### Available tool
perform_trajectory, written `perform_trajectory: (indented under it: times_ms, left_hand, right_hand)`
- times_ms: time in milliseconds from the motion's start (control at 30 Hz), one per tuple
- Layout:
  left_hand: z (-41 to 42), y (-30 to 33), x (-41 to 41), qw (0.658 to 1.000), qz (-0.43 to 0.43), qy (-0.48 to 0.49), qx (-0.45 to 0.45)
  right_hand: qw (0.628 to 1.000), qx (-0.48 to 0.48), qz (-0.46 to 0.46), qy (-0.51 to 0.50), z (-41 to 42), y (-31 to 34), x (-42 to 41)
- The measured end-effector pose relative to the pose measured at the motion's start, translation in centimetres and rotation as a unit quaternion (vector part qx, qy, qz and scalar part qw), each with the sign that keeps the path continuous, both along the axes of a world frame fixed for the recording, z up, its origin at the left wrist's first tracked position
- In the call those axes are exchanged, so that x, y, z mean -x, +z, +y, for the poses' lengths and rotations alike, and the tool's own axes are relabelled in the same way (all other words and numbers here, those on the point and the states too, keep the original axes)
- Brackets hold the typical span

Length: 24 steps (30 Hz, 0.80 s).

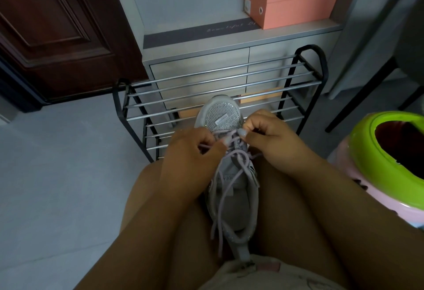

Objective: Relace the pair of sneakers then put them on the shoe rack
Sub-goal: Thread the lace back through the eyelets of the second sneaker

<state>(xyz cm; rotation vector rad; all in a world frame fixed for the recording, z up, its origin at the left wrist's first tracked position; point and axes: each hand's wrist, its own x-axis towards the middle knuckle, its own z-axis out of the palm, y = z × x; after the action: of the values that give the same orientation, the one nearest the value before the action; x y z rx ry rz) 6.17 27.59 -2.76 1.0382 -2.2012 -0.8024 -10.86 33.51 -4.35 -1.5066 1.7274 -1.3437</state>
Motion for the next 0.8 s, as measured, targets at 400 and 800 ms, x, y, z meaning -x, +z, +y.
perform_trajectory:
  times_ms: [400, 800]
  left_hand:
    - [-0.6, 0.1, -1.0, 0.92, 0.267, 0.077, -0.277]
    - [-0.2, 0.2, -0.5, 0.962, 0.112, 0.025, -0.248]
  right_hand:
    - [1.0, -0.019, -0.01, -0.005, 0.0, 0.0, 0.4]
    - [0.999, -0.031, 0.016, 0.002, 0.1, 0.2, 0.4]
